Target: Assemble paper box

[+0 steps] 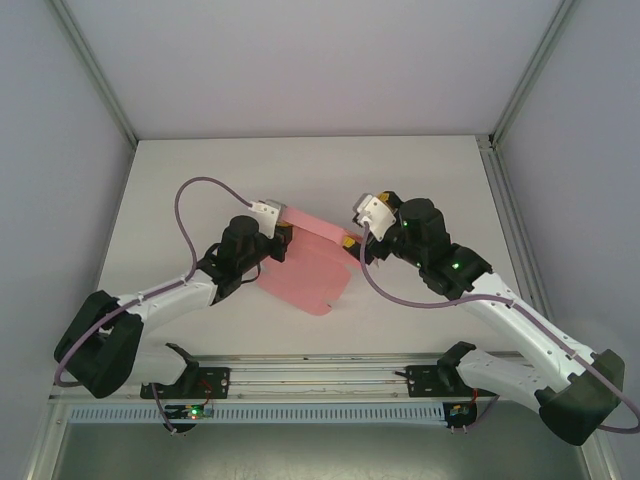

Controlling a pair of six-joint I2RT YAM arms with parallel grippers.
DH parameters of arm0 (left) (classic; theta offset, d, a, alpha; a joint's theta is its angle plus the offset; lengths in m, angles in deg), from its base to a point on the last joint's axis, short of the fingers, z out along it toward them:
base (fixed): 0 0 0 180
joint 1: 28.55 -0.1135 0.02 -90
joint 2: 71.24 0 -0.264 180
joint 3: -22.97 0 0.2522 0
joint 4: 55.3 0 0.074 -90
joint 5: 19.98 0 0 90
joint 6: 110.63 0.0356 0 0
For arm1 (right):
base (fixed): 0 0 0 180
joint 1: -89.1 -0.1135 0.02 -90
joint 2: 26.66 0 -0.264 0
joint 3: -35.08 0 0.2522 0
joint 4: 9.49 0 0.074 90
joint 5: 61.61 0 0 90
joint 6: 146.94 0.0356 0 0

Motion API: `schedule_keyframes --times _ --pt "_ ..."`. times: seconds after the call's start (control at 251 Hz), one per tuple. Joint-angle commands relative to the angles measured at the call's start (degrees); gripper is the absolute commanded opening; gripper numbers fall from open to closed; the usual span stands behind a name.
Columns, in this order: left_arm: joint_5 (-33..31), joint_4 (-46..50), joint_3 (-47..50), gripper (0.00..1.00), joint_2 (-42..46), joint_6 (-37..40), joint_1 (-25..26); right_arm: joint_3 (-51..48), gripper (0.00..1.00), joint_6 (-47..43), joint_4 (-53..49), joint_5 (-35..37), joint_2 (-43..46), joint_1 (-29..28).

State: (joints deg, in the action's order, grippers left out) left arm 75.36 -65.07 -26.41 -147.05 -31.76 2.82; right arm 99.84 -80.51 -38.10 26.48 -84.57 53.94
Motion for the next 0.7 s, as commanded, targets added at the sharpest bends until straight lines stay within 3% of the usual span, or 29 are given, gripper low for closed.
schedule_keyframes --times 0.0,0.2,0.355,0.698 --pt "-0.06 -0.41 -1.62 0.0 -0.13 0.8 -0.45 2.22 0.98 -0.73 -2.68 2.4 -0.61 -0.69" --pt "3.7 -0.84 -1.6 0.0 0.12 0.77 -0.39 2.44 0.98 -1.39 -0.68 1.98 -4.25 -0.81" --pt "7.45 -0.62 -2.5 0.0 -1.57 0.5 -0.43 1.07 0.98 0.54 11.07 1.43 -7.27 -1.4" --pt "12.05 -1.25 -2.81 0.0 -3.32 -1.49 -0.37 -2.04 0.98 4.65 27.11 10.22 -11.26 -3.14"
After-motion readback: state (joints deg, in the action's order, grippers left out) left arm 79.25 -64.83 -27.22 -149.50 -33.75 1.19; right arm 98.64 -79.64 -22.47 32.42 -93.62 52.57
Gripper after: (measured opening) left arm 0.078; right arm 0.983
